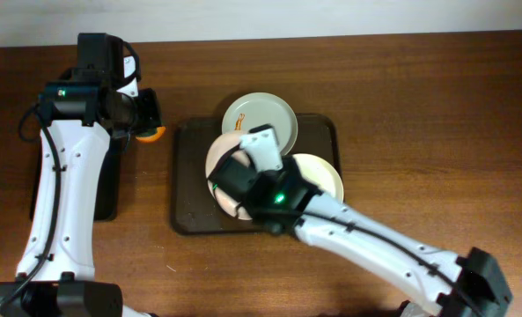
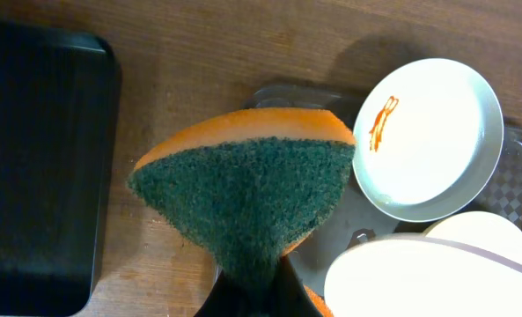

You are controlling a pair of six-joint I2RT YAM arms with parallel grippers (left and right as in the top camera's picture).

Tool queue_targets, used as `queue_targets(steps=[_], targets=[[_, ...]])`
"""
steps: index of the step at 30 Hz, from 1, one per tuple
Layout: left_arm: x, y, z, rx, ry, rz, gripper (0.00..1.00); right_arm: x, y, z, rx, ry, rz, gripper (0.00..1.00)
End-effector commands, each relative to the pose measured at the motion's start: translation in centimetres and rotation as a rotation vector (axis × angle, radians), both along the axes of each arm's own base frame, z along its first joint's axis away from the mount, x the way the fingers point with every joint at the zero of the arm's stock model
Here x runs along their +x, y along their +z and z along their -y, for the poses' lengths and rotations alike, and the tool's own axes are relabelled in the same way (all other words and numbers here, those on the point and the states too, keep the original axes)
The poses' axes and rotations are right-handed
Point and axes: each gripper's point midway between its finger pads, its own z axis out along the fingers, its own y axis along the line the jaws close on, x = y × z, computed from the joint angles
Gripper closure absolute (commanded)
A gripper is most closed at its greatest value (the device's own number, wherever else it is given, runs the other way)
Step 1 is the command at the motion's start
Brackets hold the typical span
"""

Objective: Clean dirty plates on tray and stack at the side
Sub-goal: 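Lift the cleaned plate with the right gripper and place it right of tray, then grip the front-right plate with the right gripper and pull it forward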

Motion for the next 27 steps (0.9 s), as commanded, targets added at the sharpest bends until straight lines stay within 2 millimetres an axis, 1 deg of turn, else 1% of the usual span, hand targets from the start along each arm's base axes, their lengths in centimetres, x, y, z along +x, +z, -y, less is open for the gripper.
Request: queue_targets(steps=[1,2,3,4,6,8,9,10,12,13,14,15,16,18,20,22,23,24,25,26,27], targets=[[0.0,-0.5,-0.3,0.013,-0.006,-0.016,1.00,-0.5,0.0,2.7,0.290,-0.046,-0.263,0.96],[-0.2,-0.7,-0.3,0.013,-0.007,-0.030,1.00,0.2,-0.1,6.4,0.304,-0.135,-0.306,0.96],[-0.3,-1.0,-0.3,0.013,-0.007,-0.036,1.00,0.6,-0.1,9.0,0.316,-0.159,-0.341,0.96],[-0.4,-1.1,-0.3,0.014,-0.008,-0.039,1.00,0.8,0.0,10.7,0.333,-0.177,-0.360,0.96],[-0.5,-2.0,-0.2,0.013,-0.010,-0.055,1.00,1.7,0.9,15.6,0.421,-0.250,-0.370,0.96],[-0.8,-2.8,-0.2,0.010,-0.012,-0.073,1.00,2.3,1.0,18.8,0.477,-0.312,-0.366,0.96],[-0.9,-3.4,-0.1,0.008,-0.013,-0.084,1.00,2.6,0.9,21.5,0.499,-0.377,-0.356,0.96],[-1.0,-4.0,-0.1,0.008,-0.013,-0.091,1.00,2.5,0.8,24.0,0.511,-0.449,-0.347,0.96],[-1.0,-4.6,-0.1,0.008,-0.013,-0.097,1.00,2.4,0.1,28.1,0.514,-0.546,-0.341,0.96],[-0.9,-4.6,-0.1,0.008,-0.013,-0.093,1.00,2.3,-0.6,29.7,0.514,-0.587,-0.352,0.96],[-0.7,-4.5,-0.1,0.008,-0.013,-0.083,1.00,2.4,-1.8,30.8,0.507,-0.608,-0.383,0.96],[-0.6,-4.5,-0.1,0.008,-0.013,-0.078,1.00,2.4,-3.1,31.4,0.495,-0.620,-0.419,0.96],[-0.6,-4.5,-0.1,0.008,-0.013,-0.078,1.00,2.4,-4.9,32.4,0.481,-0.657,-0.462,0.96],[-0.6,-4.5,-0.1,0.019,-0.039,-0.076,1.00,2.3,-7.9,33.4,0.484,-0.702,-0.550,0.96],[-0.5,-4.4,0.7,0.021,-0.062,-0.072,1.00,2.6,-11.7,33.8,0.479,-0.723,-0.631,0.96],[-0.5,-4.4,1.1,0.021,-0.073,-0.069,1.00,3.0,-13.6,34.5,0.461,-0.740,-0.652,0.96],[-0.5,-4.4,1.4,0.025,-0.088,-0.068,1.00,2.8,-14.2,34.9,0.454,-0.755,-0.662,0.95],[-0.5,-4.4,1.7,0.028,-0.100,-0.068,1.00,2.6,-14.2,35.2,0.458,-0.766,-0.664,0.73],[-0.5,-4.4,1.7,0.028,-0.102,-0.068,1.00,2.5,-14.1,35.2,0.468,-0.769,-0.666,0.64],[-0.5,-4.4,1.8,0.028,-0.104,-0.067,1.00,2.4,-13.2,34.5,0.517,-0.753,-0.679,0.60],[-0.5,-4.4,1.9,0.028,-0.104,-0.067,1.00,2.5,-12.2,33.9,0.543,-0.716,-0.683,0.59]])
